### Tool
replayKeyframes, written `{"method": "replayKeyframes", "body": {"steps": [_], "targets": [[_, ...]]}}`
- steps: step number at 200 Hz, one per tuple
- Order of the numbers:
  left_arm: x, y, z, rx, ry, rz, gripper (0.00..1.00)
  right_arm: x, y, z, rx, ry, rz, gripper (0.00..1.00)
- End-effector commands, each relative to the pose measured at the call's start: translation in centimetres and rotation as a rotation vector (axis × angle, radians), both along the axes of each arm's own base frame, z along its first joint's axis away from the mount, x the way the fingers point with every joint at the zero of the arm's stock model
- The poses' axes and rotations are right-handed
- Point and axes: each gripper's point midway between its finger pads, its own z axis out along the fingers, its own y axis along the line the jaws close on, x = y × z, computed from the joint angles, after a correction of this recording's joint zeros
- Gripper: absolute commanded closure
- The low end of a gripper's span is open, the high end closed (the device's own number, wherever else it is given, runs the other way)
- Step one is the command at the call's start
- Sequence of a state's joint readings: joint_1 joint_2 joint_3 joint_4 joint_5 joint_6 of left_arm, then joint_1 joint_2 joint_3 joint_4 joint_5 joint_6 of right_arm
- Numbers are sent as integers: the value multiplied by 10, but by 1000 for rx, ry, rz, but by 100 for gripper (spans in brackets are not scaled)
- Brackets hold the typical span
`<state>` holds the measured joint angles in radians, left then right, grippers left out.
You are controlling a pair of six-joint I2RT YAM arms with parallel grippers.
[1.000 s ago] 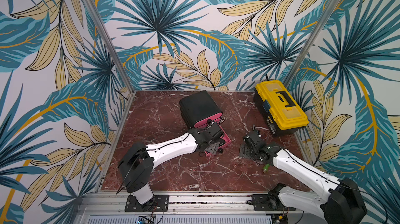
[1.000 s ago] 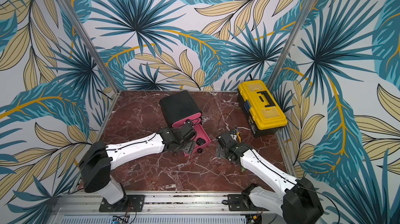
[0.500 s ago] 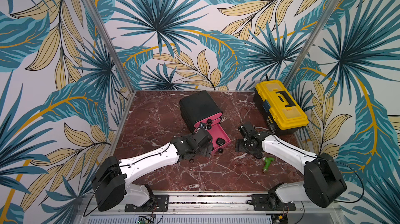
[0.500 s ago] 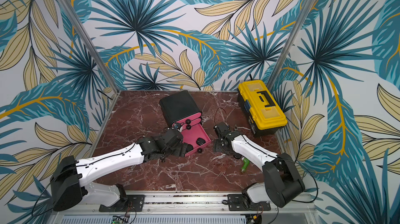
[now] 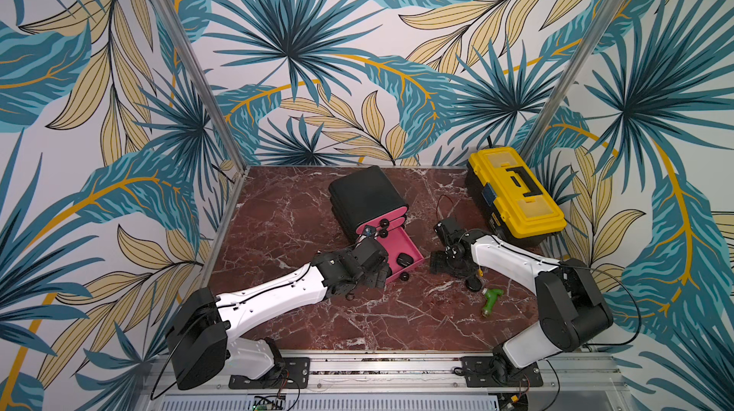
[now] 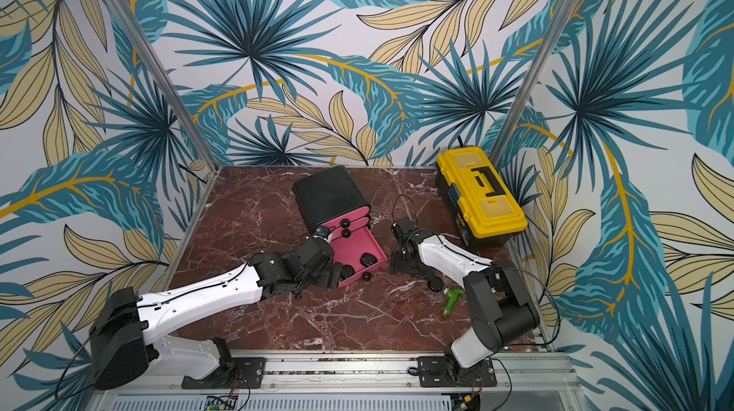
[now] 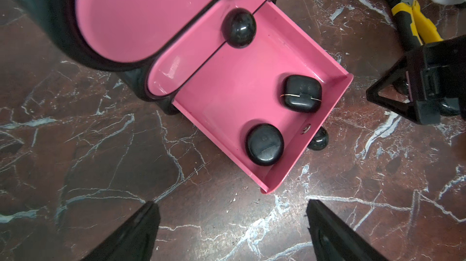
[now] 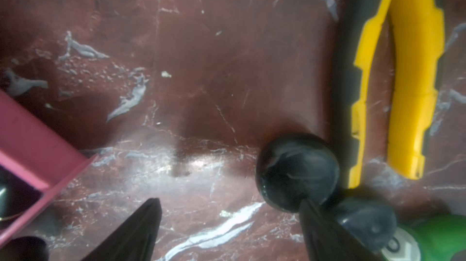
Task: Put the bluetooth earphones in the drawer according to color
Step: Pick up the Bluetooth earphone from the center of the board.
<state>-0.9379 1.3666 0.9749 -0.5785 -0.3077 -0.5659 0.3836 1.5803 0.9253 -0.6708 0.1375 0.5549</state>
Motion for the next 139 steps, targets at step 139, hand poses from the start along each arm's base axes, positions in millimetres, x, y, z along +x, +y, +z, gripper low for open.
{"method": "replayKeyframes", "body": {"steps": [139], "targets": [[1,7,4,3,-23,9,3,39,10,13,76,-10,79,10]]}}
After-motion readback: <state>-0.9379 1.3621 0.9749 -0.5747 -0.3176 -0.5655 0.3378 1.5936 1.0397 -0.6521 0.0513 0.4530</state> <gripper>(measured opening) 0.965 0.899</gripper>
